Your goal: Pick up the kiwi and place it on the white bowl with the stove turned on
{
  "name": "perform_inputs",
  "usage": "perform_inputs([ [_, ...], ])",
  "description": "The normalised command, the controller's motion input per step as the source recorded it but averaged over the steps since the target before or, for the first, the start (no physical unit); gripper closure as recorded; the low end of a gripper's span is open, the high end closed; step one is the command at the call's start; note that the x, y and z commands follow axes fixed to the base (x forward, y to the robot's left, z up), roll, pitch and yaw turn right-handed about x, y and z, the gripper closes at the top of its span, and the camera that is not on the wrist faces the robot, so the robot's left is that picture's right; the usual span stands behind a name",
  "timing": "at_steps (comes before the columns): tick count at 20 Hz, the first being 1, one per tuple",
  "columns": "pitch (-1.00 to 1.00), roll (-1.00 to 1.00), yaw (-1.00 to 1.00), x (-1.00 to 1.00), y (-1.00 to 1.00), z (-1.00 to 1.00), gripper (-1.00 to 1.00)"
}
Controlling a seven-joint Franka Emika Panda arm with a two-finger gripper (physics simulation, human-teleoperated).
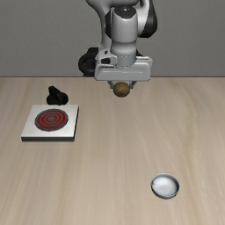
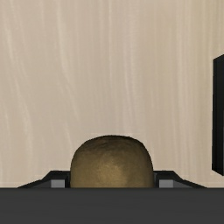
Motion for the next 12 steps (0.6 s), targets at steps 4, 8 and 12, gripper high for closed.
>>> perform_inputs([
  [4, 0.0, 0.0, 0.0, 0.0, 1.0, 0.0, 1.0],
  [8, 0.0, 0.0, 0.0, 0.5, 0.5, 0.0, 1.0],
  [12, 0.0, 0.0, 0.0, 1.0, 0.0, 0.0, 1.0],
])
